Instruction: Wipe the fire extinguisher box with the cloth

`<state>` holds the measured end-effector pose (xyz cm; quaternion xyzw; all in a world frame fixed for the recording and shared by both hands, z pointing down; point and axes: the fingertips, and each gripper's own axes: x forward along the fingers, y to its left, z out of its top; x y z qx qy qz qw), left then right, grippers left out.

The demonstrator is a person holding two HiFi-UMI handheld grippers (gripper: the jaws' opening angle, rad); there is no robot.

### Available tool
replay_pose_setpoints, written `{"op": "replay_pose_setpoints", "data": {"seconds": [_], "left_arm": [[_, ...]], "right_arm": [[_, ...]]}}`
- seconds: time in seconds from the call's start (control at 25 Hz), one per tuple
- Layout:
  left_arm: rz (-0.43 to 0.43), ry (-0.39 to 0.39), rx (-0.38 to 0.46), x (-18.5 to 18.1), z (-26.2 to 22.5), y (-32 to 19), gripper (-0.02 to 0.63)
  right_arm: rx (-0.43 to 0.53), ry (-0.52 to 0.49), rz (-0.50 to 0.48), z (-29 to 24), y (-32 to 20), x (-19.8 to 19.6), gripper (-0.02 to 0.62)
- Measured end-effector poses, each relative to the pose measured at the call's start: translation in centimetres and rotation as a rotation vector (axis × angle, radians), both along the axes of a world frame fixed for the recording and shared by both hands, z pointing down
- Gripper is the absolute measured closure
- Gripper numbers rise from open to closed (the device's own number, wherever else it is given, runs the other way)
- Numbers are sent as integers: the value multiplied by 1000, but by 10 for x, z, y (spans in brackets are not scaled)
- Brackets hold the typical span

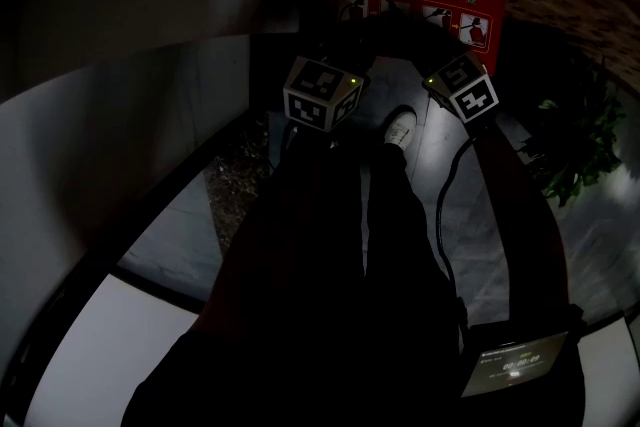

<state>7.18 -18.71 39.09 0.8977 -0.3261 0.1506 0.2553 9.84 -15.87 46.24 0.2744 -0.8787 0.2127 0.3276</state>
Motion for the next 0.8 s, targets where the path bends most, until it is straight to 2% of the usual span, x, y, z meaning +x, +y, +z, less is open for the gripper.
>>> {"op": "replay_pose_setpoints", "data": {"seconds": [0.12,0.28,0.52,0.64,0.8], "left_arm": [[4,5,10,3,-4,-2,611],[4,8,18,8,-8,-9,611],[9,16,39,27,-17,-24,611],[14,16,36,36,-15,-27,611],[23,7,19,41,-6,-21,611]], "right_arm": [[68,36,33,-9,-23,23,561],[92,60,90,-7,-57,60,561],[180,164,127,-21,-109,85,561],[169,222,130,-7,-116,94,561],[116,170,135,2,-94,89,561]]}}
